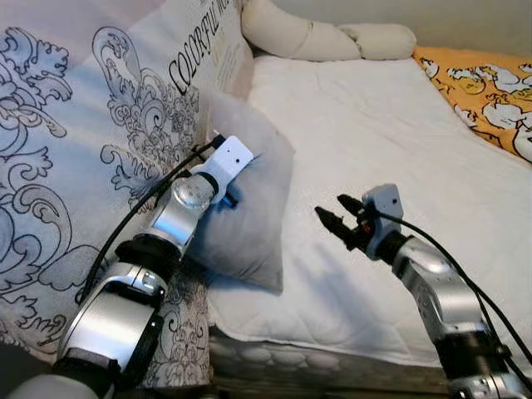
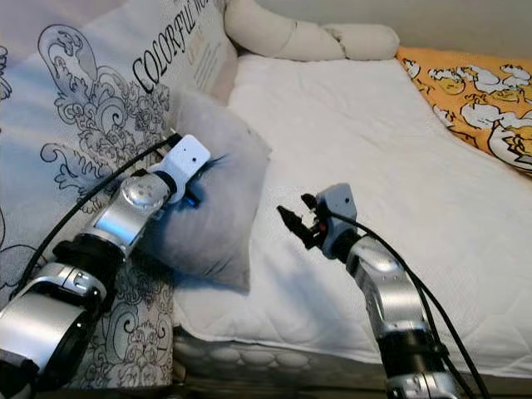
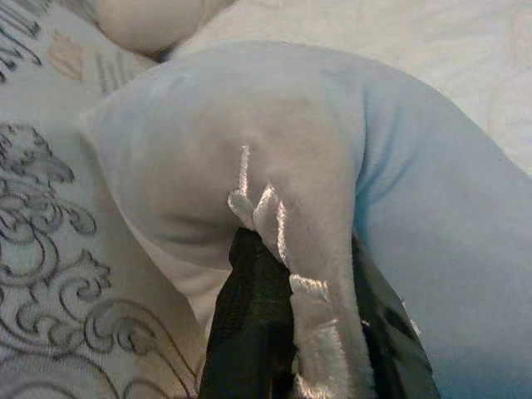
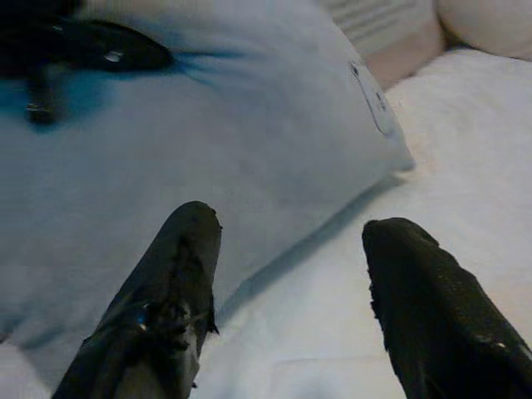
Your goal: Clean up the room
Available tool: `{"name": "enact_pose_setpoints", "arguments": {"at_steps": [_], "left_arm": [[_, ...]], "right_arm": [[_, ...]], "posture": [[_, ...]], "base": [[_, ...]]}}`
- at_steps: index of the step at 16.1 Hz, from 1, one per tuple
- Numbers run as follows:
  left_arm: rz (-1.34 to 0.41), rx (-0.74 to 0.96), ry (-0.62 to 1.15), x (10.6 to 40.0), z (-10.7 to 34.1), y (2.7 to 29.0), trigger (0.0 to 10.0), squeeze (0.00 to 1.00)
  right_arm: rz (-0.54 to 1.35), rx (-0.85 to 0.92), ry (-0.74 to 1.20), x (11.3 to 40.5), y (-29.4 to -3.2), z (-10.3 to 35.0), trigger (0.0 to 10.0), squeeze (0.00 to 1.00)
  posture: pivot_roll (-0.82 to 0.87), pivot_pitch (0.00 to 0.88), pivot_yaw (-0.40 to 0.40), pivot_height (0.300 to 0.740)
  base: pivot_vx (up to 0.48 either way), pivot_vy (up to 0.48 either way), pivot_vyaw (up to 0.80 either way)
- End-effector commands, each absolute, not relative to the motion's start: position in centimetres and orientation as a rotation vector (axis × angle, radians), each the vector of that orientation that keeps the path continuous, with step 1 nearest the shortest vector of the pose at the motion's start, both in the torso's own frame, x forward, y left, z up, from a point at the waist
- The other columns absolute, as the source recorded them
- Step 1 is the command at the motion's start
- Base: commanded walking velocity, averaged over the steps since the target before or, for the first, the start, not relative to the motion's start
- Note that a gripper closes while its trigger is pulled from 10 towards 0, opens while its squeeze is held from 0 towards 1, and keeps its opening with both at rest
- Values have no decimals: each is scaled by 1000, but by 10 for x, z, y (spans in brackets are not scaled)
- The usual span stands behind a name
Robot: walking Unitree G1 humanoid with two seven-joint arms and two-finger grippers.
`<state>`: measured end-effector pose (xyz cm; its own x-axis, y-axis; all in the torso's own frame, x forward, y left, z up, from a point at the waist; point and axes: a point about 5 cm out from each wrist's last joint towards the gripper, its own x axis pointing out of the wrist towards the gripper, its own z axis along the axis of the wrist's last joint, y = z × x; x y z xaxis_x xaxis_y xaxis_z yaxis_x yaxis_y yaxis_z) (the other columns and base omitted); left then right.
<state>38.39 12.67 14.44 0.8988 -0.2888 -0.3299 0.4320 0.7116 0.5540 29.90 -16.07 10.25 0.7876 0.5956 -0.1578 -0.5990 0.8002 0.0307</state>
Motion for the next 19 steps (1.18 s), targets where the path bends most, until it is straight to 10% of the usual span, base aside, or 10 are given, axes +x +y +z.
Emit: {"name": "enact_pose_setpoints", "arguments": {"at_steps": [1, 7, 9, 16, 19], "left_arm": [[-414, 708, 191, 389, 164, 123, 10000, 0], [-422, 753, 328, 385, 153, 124, 10000, 0], [-421, 751, 299, 386, 158, 124, 10000, 1000], [-456, 700, 95, 376, 189, 134, 10000, 1000], [-422, 424, -130, 363, 224, 137, 10000, 1000]], "right_arm": [[682, -31, 153, 297, -159, 106, 10000, 1000], [686, -20, 159, 293, -155, 103, 10000, 1000], [687, -30, 162, 292, -153, 101, 10000, 1000], [712, 197, 95, 289, -149, 115, 10000, 1000], [635, 150, 47, 289, -153, 120, 10000, 1000]], "posture": [[-56, 0, 36, 740], [-54, 0, 43, 740], [-52, 0, 43, 740], [-53, 0, 55, 740], [-43, 0, 46, 740]], "base": [[0, 0, 0], [0, 0, 0], [0, 0, 0], [0, 0, 0], [0, 0, 0]]}}
